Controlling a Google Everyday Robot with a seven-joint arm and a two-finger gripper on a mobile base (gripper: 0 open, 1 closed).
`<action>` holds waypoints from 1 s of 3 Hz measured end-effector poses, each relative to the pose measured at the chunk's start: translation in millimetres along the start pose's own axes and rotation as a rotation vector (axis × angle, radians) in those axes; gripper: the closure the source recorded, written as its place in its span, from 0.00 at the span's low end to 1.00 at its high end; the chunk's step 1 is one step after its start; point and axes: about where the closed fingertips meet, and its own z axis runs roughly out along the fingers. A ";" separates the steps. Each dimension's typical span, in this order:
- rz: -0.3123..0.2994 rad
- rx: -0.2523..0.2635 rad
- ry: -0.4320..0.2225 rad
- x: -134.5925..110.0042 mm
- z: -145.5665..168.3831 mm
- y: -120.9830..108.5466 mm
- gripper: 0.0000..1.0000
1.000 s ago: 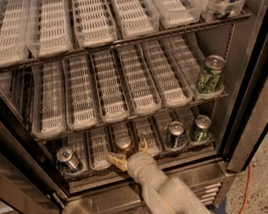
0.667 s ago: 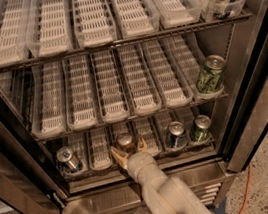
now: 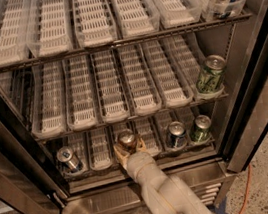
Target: Pick orange can from bottom shelf of fridge
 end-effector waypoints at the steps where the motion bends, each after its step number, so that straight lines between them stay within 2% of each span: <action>1: -0.027 -0.009 -0.001 -18.4 -11.8 11.2 1.00; 3: -0.021 -0.027 -0.022 -19.9 -21.8 17.0 1.00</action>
Offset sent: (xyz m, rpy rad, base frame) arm -0.0118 0.0045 0.0178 -0.0377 -0.0127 0.0059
